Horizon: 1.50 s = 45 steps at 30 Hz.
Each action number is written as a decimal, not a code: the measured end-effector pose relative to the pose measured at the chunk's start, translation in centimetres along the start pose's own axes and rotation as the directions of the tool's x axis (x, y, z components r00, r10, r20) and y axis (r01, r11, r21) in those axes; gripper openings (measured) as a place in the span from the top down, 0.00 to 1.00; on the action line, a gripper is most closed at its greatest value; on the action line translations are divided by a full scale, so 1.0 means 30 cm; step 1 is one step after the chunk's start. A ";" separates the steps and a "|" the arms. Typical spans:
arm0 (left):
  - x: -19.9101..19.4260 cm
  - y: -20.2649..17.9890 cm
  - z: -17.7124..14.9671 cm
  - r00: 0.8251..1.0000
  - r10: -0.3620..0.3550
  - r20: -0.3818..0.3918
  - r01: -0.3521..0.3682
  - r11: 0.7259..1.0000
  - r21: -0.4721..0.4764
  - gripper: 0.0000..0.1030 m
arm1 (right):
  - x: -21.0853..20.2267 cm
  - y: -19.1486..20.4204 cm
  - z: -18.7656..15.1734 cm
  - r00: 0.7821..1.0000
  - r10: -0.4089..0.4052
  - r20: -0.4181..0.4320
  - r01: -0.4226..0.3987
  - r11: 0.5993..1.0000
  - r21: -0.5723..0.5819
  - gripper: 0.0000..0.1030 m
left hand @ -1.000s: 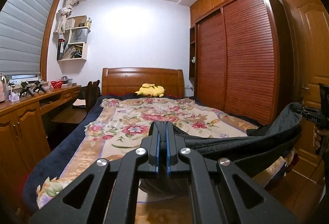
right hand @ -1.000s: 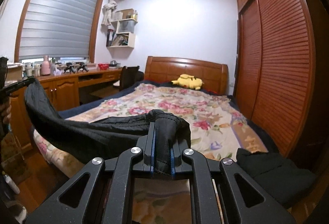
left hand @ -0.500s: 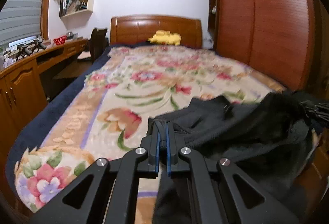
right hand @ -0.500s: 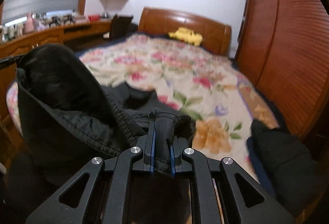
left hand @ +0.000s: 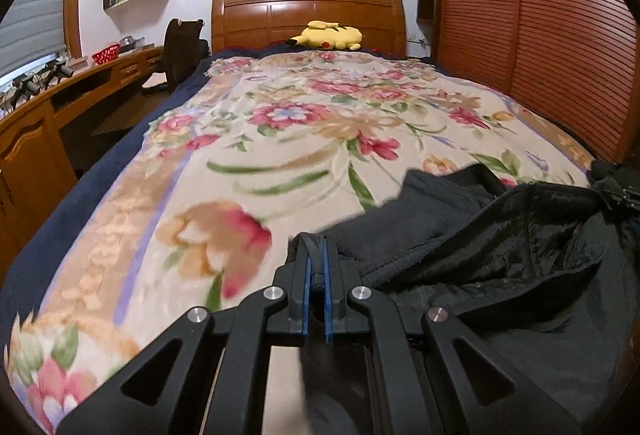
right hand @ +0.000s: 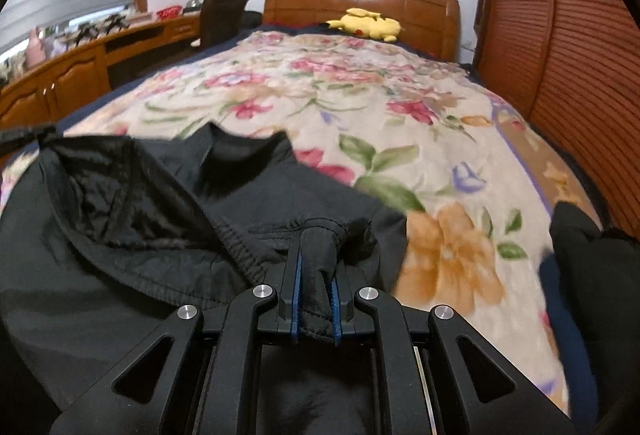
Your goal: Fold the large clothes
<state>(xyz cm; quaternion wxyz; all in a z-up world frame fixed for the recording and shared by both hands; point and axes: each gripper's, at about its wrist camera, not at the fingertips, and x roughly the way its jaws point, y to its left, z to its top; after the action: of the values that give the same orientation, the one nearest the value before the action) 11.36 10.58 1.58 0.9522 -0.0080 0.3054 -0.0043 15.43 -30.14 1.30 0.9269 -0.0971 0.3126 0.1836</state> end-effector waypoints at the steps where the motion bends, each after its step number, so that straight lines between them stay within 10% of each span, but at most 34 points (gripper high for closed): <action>1: 0.019 0.007 0.023 1.000 0.005 0.004 -0.005 1.000 0.002 0.98 | 0.016 -0.012 0.025 1.000 0.002 0.005 -0.002 1.000 0.007 0.91; 18: 0.303 0.047 0.210 0.998 0.013 -0.054 -0.016 0.999 -0.044 0.92 | 0.452 -0.147 0.264 0.994 0.011 -0.112 -0.002 0.997 0.075 0.81; 24: 0.211 0.024 0.173 0.999 -0.022 -0.032 0.022 1.000 -0.018 0.69 | 0.415 -0.175 0.258 0.991 0.069 -0.114 -0.058 0.994 0.092 0.49; 27: 0.146 -0.001 0.147 0.998 -0.056 -0.019 0.056 0.998 -0.012 0.66 | 0.373 -0.198 0.271 0.996 0.039 -0.078 -0.030 0.993 0.113 0.18; 45: -0.005 -0.185 -0.102 0.987 -0.157 -0.043 0.155 0.987 -0.038 0.50 | 0.552 -0.292 0.138 0.970 0.009 -0.244 0.018 0.994 0.109 0.34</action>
<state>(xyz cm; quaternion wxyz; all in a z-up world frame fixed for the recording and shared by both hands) 9.44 5.01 -0.73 0.9413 -0.0482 0.3257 -0.0738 33.39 -32.29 -5.07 0.8857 -0.0682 0.4338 0.1507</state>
